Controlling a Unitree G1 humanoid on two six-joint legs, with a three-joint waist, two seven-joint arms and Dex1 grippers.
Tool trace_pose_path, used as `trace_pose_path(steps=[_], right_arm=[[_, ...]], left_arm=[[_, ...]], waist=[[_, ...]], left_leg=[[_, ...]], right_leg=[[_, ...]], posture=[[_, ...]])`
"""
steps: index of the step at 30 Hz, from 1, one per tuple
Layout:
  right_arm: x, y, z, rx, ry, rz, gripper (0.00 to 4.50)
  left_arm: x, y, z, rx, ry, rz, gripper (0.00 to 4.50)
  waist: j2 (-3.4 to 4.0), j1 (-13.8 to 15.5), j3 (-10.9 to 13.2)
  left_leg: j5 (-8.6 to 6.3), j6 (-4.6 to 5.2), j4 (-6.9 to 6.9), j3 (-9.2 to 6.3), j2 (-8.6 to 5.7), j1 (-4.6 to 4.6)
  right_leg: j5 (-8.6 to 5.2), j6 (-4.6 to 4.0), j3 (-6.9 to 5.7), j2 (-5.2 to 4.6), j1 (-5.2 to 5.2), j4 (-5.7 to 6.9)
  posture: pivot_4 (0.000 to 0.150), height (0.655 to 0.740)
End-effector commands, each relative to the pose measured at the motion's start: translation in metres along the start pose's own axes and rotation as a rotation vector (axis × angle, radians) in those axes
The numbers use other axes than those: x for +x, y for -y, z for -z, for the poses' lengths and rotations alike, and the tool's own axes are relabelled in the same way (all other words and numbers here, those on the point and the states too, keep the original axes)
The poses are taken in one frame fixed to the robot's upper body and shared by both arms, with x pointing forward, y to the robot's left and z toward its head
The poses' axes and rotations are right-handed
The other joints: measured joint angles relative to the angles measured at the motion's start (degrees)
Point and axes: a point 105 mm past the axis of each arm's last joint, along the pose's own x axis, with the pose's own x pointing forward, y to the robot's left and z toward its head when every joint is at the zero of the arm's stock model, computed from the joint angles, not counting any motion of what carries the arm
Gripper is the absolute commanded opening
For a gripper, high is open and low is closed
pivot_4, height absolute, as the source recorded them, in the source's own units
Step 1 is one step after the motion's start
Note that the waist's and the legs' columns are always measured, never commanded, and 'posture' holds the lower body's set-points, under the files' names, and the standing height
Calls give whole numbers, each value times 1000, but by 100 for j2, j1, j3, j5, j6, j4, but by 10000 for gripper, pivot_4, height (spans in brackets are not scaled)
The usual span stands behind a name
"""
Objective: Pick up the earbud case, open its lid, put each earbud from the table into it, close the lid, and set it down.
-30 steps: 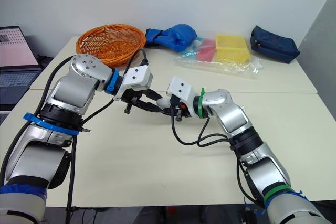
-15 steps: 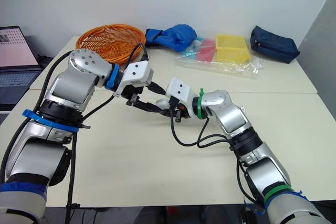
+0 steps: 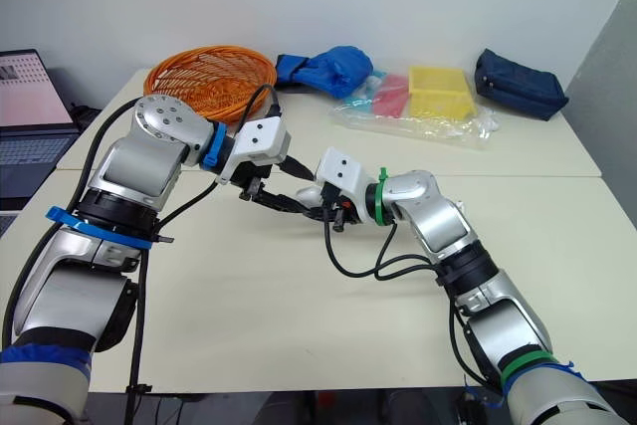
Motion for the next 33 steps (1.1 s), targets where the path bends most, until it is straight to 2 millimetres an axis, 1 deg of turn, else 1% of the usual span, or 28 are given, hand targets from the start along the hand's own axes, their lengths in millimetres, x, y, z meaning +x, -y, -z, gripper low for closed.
trace_pose_path(steps=[1, 3, 4, 6, 7, 8, 15, 18, 21, 23, 24, 25, 28, 29, 31, 32, 33], right_arm=[[-3, 1, -15, -47, 39, 4, 8726], [-3, 1, -14, -46, 39, 0, 8726], [-2, 1, -14, -47, 39, -1, 8726], [-3, 0, -14, -49, 38, -4, 8726], [-2, 0, -14, -50, 37, -4, 8726], [-2, 0, -14, -52, 36, -6, 8726], [-3, 0, -15, -56, 36, -6, 8726], [-3, 0, -15, -59, 33, -8, 8726], [-4, 0, -16, -62, 35, -14, 8726], [-6, 1, -17, -48, 42, -18, 16127], [-9, 2, -17, -40, 44, -17, 18440], [-11, 3, -17, -35, 46, -15, 21727], [-21, 5, -18, -16, 49, -16, 32601], [-37, 7, -18, 21, 59, -13, 36457], [-56, 8, -19, 61, 71, -13, 43953], [-70, 12, -17, 73, 70, 11, 44595], [-78, 14, -17, 76, 68, 30, 44595]], left_arm=[[-8, -3, -13, 47, 21, -12, 27137], [-8, 0, -13, 46, 21, 6, 22782], [-8, 0, -12, 47, 15, 9, 18551], [-9, 0, -12, 48, 11, 6, 12785], [-10, 0, -12, 48, 12, 5, 9022], [-10, -1, -12, 48, 12, 4, 7369], [-9, 1, -13, 48, 19, 5, 7317], [-8, -2, -13, 48, 22, -27, 7317], [-9, 1, -12, 39, 19, -17, 7317], [-10, 2, -10, 25, 22, -23, 7317], [-11, 2, -9, 7, 32, -36, 7317], [-12, 1, -8, -6, 39, -45, 7317], [-14, 1, -5, -64, 66, -75, 7317], [-18, -1, -1, -111, 129, -120, 7317], [-22, -2, 3, -167, 203, -177, 7317], [-26, -1, 2, -230, 296, -212, 7317], [-28, 0, 1, -269, 355, -230, 7317]], waist=[[0, 0, 0], [0, 0, 0], [0, 0, 0], [0, 1, 0], [0, 1, 0], [0, 1, 0], [0, 1, 0], [0, 1, 0], [0, 1, 0], [0, 0, 0], [0, -1, 0], [0, -1, 0], [0, 2, 0], [0, 2, 0], [1, 7, 1], [1, 10, 1], [1, 14, 1]], left_leg=[[0, 0, 0, -1, 0, 0], [0, 0, 0, 0, 0, 0], [0, 0, 0, 0, 0, 0], [0, 0, 0, 0, 0, 0], [0, 0, 0, 0, 0, 0], [0, 0, 0, 0, 0, 0], [0, 0, 0, 0, 0, 0], [0, 0, 0, 0, 0, 0], [0, 0, 0, 0, 0, 0], [0, 0, 0, 0, 0, 0], [0, 0, 0, 0, 0, 0], [0, 0, 0, 0, 0, 0], [0, 0, 1, -1, 0, 0], [0, 0, 3, -2, 0, -1], [0, 0, 3, -2, -1, -2], [0, 0, 4, -3, -1, -2], [0, 0, 4, -4, -1, -3]], right_leg=[[0, 0, 0, 0, 0, 0], [0, 0, 0, 0, 0, 0], [0, 0, 0, 0, 0, 0], [0, 0, 0, 0, 0, 0], [0, 0, -1, 0, 0, 0], [0, 0, 0, 0, 0, 0], [0, 0, 0, 0, 0, 1], [0, 0, 0, 0, 0, 1], [0, -1, 0, 0, 0, 1], [0, 0, 0, 0, 0, 1], [0, -1, 0, 0, 0, 1], [0, -1, 1, 0, 0, 1], [0, -1, 0, -1, 0, 2], [0, 0, -1, -1, 0, 2], [0, -1, -1, -6, 0, 2], [0, 0, -2, -7, 2, 1], [1, -1, -3, -7, 3, -1]], posture=[[1500, 7400], [1500, 7400], [1500, 7400], [1500, 7400], [1500, 7400], [1500, 7400], [1500, 7400], [1500, 7400], [1500, 7400], [1500, 7400], [1500, 7400], [1500, 7400], [1500, 7400], [1500, 7400], [1500, 7400], [1500, 7400], [1500, 7400]])
